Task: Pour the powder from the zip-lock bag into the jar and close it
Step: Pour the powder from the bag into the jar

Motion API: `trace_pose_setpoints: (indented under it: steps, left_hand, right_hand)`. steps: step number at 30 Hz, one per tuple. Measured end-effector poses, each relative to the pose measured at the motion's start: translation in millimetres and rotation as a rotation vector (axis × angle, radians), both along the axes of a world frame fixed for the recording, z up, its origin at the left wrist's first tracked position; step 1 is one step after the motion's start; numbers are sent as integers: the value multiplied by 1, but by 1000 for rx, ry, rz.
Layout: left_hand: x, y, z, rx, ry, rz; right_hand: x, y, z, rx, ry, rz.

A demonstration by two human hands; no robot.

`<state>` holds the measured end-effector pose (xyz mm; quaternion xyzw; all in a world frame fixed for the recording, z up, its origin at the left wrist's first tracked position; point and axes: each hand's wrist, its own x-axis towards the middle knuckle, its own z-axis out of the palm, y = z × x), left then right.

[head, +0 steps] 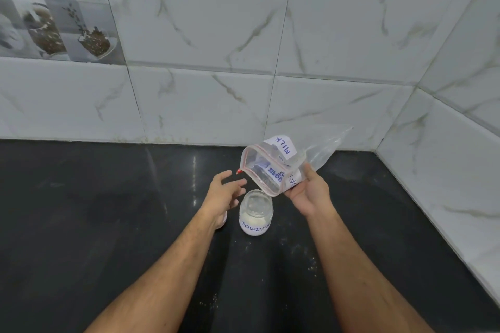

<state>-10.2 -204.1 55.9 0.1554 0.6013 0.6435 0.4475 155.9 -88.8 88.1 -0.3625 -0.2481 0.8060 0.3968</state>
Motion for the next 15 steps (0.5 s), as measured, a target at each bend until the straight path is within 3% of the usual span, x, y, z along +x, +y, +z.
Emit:
trace_pose_setpoints:
  steps: [8, 15]
  left_hand:
    - [17, 26, 30, 189, 430, 14]
    - [37, 59, 78, 218, 881, 22]
  right_hand:
    - [30, 5, 17, -79, 90, -62]
    - [85, 24, 29, -33, -183, 41]
